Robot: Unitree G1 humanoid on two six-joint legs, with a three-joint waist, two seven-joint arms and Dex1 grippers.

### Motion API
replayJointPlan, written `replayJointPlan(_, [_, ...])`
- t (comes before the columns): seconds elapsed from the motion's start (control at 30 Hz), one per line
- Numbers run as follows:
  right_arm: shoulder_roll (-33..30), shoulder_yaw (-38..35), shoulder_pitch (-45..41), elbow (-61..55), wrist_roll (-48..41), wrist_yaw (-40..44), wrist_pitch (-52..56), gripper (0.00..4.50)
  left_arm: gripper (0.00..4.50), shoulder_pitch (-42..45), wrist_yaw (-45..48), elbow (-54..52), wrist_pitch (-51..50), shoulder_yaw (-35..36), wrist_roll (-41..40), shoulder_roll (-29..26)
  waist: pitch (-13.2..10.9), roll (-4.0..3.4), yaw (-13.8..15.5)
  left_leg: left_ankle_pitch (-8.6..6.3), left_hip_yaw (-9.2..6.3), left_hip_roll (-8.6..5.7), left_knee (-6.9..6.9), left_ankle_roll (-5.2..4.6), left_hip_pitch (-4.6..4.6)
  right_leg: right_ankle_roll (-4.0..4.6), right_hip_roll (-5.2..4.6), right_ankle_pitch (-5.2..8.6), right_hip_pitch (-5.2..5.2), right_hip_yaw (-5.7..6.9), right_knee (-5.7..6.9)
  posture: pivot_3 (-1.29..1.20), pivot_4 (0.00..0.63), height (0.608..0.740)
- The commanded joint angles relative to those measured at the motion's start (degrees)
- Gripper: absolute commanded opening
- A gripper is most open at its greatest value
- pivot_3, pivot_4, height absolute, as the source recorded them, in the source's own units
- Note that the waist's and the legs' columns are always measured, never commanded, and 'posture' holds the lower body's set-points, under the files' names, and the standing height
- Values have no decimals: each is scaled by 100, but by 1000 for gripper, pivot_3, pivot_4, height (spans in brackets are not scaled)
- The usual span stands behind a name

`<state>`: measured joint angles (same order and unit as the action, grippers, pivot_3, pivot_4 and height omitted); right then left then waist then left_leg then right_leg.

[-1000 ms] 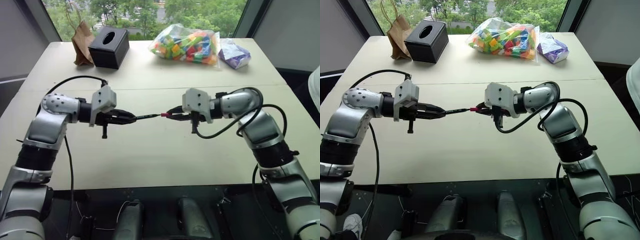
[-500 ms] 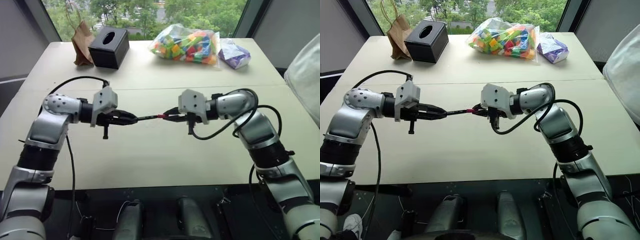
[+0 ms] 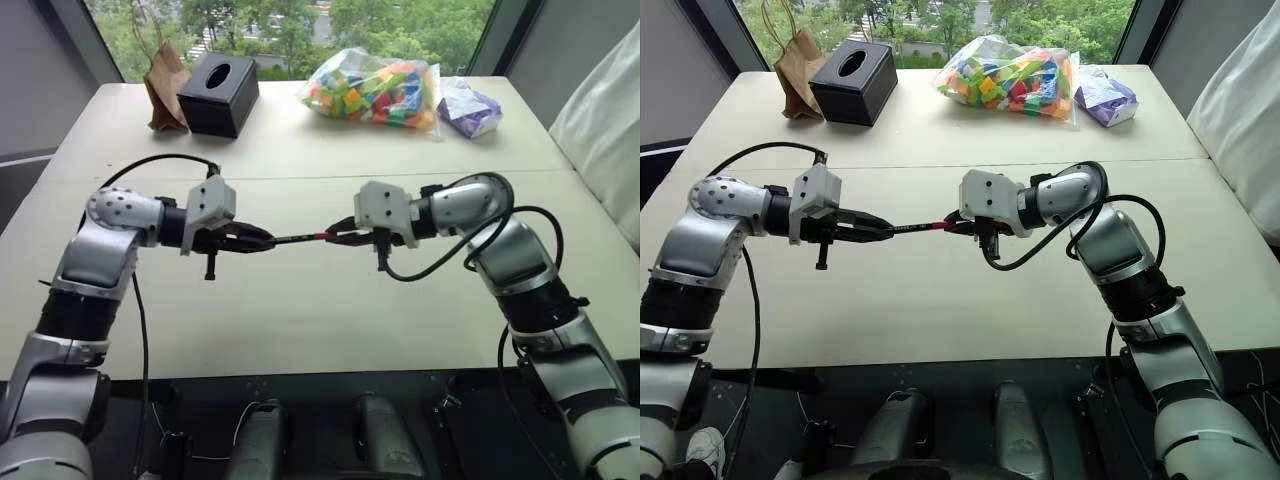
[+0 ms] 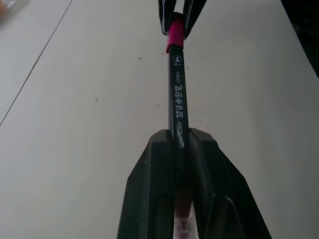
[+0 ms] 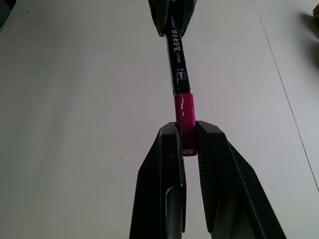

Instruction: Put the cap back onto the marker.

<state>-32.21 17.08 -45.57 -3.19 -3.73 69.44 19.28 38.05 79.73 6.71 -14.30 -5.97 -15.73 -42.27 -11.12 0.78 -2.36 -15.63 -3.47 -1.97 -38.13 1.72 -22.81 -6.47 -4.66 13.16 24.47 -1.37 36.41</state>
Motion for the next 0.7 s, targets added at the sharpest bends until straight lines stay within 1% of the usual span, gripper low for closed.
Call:
replayJointPlan(0.03, [302,-23,-254,-476,-419,76,-52,39,0,217,-25,-55,159,-51,-95,231,0,0,-1,0,0,0,0,0,-1,0,0,0,0,0,0,0,150,740])
replayJointPlan(0.27, [358,-200,-298,-790,-768,251,328,39,0,339,2,-12,189,-39,-96,376,0,0,1,0,-1,0,0,0,0,0,0,0,0,0,0,0,150,740])
replayJointPlan(0.5, [438,-141,-323,-846,-690,257,389,39,0,331,-7,-124,182,-99,-44,464,0,0,-1,0,-1,0,0,0,0,0,0,0,0,0,0,0,150,740])
replayJointPlan(0.7, [362,-150,-234,-747,-555,192,262,39,0,209,-47,-193,128,-27,-46,392,0,0,-1,0,-1,0,0,0,0,0,0,0,0,0,0,0,150,740])
